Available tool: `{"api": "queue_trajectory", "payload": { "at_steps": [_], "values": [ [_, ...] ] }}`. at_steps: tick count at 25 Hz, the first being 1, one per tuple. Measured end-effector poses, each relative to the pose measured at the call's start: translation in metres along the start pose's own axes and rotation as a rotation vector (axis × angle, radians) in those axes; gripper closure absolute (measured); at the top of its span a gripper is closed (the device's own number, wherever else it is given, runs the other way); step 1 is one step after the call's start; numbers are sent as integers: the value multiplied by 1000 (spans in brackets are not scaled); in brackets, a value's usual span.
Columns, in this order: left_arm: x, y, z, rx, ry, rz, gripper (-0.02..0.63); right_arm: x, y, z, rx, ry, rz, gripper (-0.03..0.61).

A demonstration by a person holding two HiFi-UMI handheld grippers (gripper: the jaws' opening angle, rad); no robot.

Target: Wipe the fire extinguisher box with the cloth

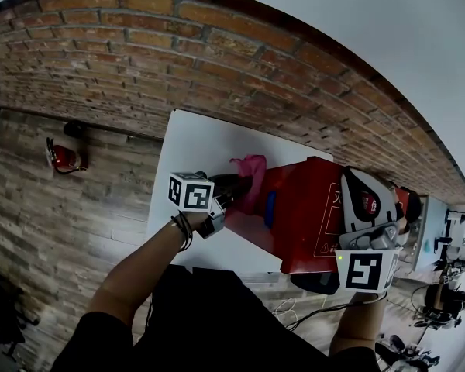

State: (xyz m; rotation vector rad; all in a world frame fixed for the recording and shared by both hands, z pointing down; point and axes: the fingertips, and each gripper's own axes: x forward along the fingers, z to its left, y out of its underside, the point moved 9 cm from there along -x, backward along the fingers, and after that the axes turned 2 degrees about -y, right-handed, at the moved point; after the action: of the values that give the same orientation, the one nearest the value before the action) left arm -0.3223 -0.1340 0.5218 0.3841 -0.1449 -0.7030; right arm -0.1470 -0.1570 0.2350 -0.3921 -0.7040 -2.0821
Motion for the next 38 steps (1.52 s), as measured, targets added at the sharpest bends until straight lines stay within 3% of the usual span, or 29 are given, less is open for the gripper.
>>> {"api": "queue_trajectory", "payload": {
  "at_steps": [38],
  "values": [
    [-2,48,98,22,-173,32,545,1,3,2,22,9,-1,560]
  ]
}}
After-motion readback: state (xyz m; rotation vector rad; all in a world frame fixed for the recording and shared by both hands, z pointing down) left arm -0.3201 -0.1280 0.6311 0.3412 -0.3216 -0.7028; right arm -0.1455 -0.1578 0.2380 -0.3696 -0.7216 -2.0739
